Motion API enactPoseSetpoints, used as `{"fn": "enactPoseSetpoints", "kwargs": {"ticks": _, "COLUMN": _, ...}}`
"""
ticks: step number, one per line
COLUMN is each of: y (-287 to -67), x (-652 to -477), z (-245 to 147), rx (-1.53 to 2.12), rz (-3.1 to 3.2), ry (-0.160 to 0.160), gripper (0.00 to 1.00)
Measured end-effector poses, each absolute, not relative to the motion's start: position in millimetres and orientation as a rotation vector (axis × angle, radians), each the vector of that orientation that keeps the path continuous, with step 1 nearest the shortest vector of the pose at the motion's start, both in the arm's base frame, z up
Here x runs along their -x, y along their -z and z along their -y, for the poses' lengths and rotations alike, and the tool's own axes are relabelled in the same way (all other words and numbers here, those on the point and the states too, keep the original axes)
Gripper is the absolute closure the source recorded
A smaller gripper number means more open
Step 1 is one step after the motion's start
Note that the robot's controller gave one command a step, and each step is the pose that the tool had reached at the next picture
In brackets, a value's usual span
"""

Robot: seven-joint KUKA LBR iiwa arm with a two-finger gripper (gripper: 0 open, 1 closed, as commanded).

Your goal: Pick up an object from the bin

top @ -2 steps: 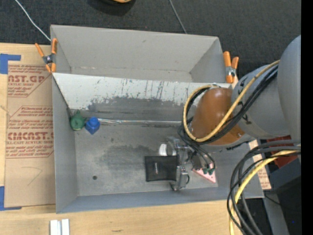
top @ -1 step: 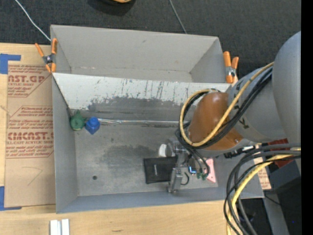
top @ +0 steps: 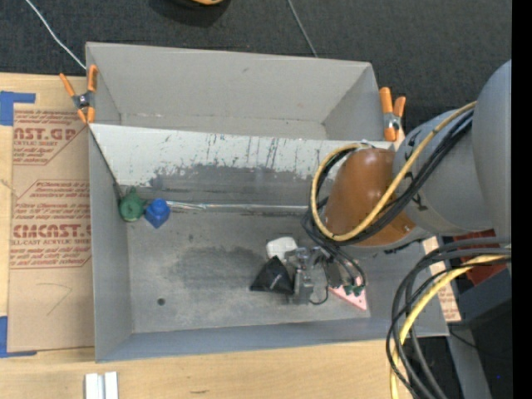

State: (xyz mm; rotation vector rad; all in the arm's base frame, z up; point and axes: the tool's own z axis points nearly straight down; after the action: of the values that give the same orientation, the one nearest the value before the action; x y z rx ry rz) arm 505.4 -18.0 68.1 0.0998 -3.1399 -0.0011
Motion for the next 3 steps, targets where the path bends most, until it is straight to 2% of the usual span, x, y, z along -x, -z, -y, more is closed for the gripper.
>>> {"fn": "enactPoseSetpoints", "kwargs": {"ticks": 2, "y": -71, "x": -505.0, "z": 18, "rx": -0.1, "rz": 3.139, "ry": 0.001, "gripper": 1.0}}
{"fn": "enactPoseSetpoints", "kwargs": {"ticks": 3, "y": -80, "x": -503.8, "z": 18, "rx": -0.1, "rz": 3.134, "ry": 0.002, "gripper": 1.0}}
